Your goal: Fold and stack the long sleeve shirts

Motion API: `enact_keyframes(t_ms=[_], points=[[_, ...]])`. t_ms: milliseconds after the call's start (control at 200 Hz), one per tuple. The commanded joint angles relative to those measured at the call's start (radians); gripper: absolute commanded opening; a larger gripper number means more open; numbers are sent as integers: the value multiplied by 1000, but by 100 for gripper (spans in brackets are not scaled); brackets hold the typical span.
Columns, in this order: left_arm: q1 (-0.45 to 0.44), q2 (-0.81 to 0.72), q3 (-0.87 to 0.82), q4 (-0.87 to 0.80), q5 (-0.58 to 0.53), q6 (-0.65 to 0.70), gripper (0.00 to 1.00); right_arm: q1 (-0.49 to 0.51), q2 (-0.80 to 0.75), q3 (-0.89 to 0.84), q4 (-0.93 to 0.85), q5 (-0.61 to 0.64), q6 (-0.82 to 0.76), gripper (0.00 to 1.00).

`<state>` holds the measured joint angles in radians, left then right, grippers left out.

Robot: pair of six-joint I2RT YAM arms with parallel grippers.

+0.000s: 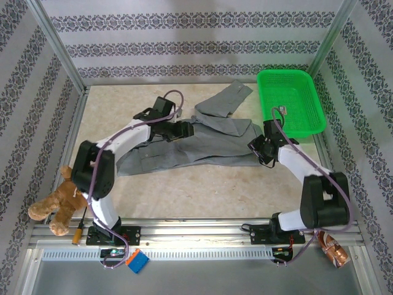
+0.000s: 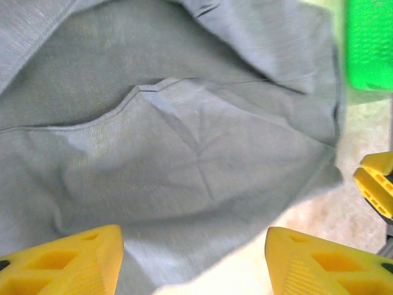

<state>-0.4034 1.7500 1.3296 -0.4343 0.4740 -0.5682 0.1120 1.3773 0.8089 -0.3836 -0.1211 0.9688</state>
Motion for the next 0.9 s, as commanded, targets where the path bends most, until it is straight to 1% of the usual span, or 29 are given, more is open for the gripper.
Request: enact_keyframes(t_ms=[0, 55, 105, 160, 240, 330, 400, 460, 550, 754, 894], points=[[46, -81, -126, -162, -73, 39, 63, 75, -60, 59, -108, 54, -83, 43], [86, -109, -219, -157, -82, 17, 63, 118, -37, 107, -125, 43, -109, 43], [124, -132, -295, -137, -75, -2, 63, 157, 14, 164, -129, 21, -136, 43], [161, -152, -358, -119, -99, -6, 64, 198, 81, 235, -135, 14, -167, 42], [216, -161, -413, -103, -132, -1, 64, 232, 191, 322, -128, -3, -197, 39], [266, -150, -445, -90, -181, 21, 64, 243, 312, 383, -113, -11, -213, 35], [303, -129, -459, -89, -208, 46, 64, 249, 380, 405, -117, 15, -228, 31], [327, -110, -468, -86, -234, 69, 64, 257, 413, 398, -135, 54, -231, 29], [353, -91, -474, -91, -245, 104, 64, 273, 422, 350, -150, 102, -227, 29], [374, -115, -512, -95, -250, 143, 63, 315, 382, 222, -195, 221, -218, 28], [386, -141, -543, -101, -246, 141, 63, 373, 354, 171, -255, 314, -215, 28]])
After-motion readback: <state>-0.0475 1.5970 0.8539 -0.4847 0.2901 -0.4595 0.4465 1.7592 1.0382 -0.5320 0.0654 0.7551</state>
